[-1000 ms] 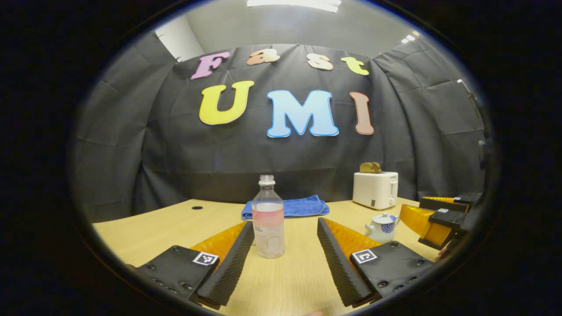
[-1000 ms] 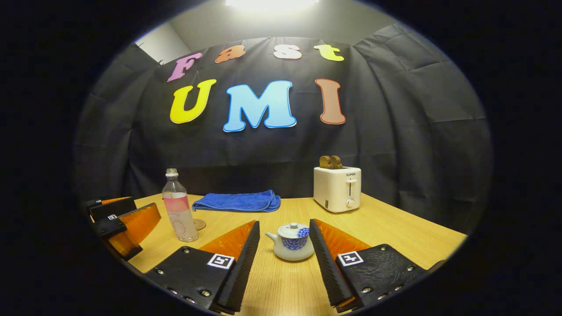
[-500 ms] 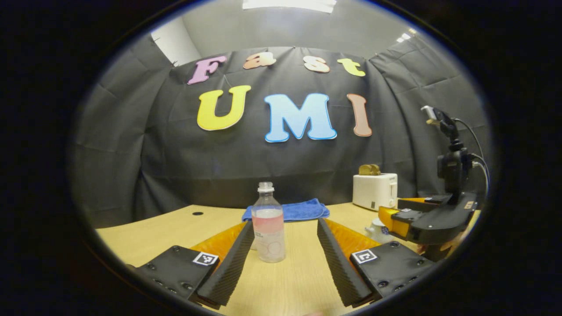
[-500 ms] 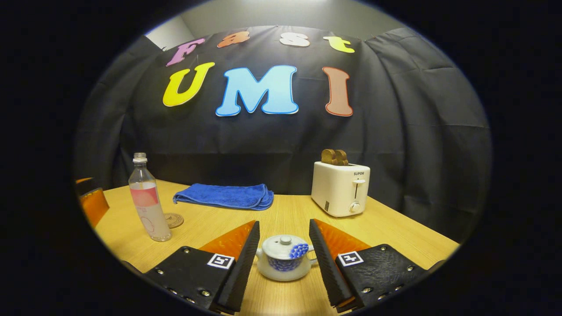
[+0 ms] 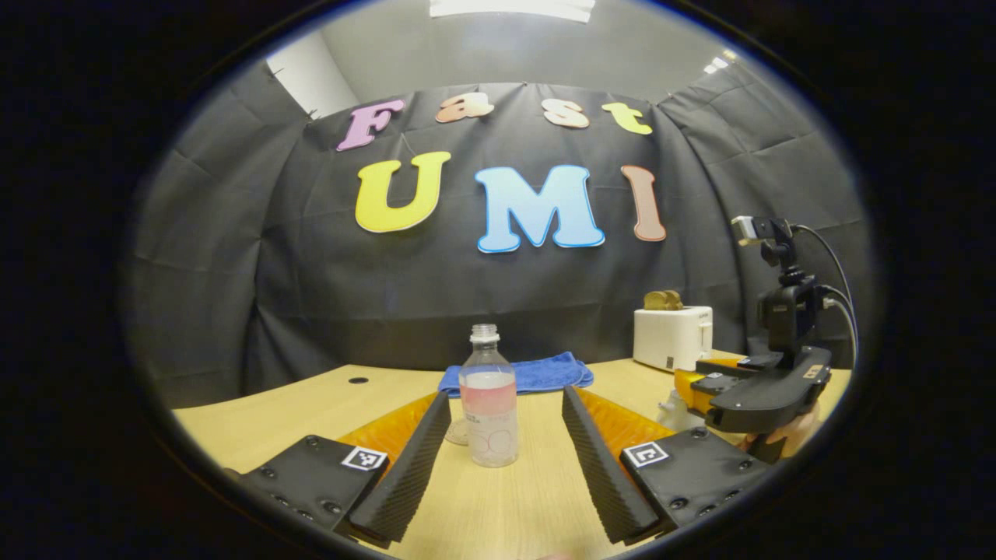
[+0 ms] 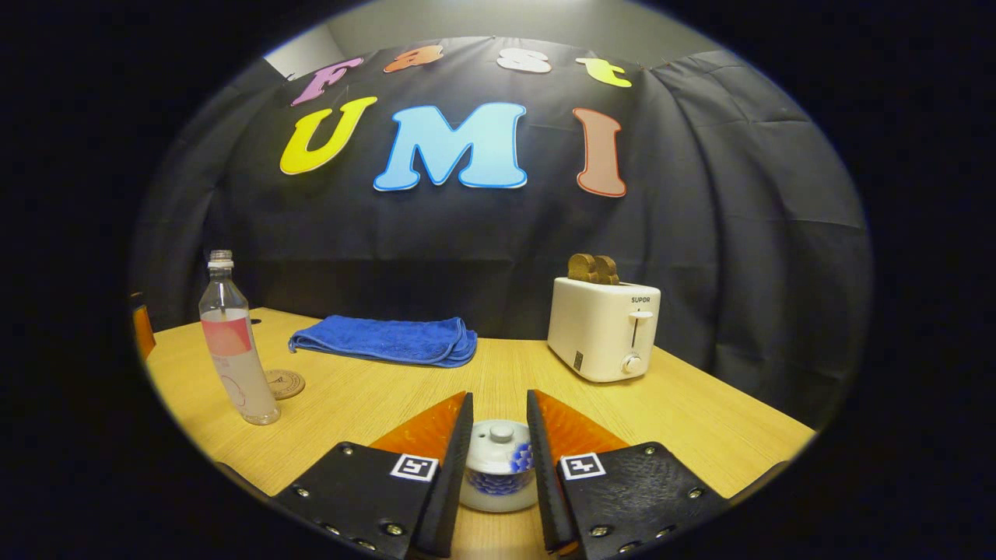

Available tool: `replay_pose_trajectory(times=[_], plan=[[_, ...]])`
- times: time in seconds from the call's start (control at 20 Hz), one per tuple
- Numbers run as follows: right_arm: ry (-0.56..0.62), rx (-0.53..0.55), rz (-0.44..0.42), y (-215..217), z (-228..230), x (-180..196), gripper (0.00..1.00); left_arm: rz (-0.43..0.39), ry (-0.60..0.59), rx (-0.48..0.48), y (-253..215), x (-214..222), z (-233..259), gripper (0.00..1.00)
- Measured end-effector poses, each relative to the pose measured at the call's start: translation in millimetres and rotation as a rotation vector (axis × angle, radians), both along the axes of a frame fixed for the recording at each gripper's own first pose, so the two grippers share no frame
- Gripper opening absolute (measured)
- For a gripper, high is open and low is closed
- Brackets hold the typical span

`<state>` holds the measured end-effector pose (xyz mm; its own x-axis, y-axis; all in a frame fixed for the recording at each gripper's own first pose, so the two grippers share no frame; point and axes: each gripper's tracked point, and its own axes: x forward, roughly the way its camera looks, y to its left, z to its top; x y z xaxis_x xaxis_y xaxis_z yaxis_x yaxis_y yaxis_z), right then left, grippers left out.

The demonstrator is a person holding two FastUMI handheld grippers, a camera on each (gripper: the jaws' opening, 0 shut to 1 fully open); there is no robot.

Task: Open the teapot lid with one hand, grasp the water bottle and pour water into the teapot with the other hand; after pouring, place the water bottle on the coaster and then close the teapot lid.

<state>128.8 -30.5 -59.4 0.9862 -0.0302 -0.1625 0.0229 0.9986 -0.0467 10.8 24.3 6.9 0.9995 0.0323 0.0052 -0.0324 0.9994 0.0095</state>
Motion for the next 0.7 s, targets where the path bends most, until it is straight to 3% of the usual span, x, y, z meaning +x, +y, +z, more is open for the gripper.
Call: replay_pose_trajectory(times=[0.05, 0.15, 0.35, 0.4, 0.7], plan=[[0.005, -0.003, -0.012, -2.3, -3.9, -4.6, 0.43, 0.000, 0.000, 0.000, -0.1, 0.4, -0.2, 1.00], [0.014, -0.005, -0.011, -0.8, -1.5, 0.7, 0.16, 0.000, 0.001, 0.004, 0.7, 0.0, 0.3, 1.00], [0.005, -0.011, -0.018, -6.3, -6.4, 8.9, 0.16, 0.001, -0.001, 0.009, 0.2, -0.6, 1.9, 1.00], [0.009, -0.017, -0.020, -4.6, -2.4, 6.5, 0.01, 0.000, 0.003, 0.009, 0.1, -0.6, 0.3, 1.00], [-0.009, -0.030, -0.001, -1.8, 2.5, 2.4, 0.01, -0.002, 0.020, -0.013, -0.7, 5.0, -6.9, 1.00]])
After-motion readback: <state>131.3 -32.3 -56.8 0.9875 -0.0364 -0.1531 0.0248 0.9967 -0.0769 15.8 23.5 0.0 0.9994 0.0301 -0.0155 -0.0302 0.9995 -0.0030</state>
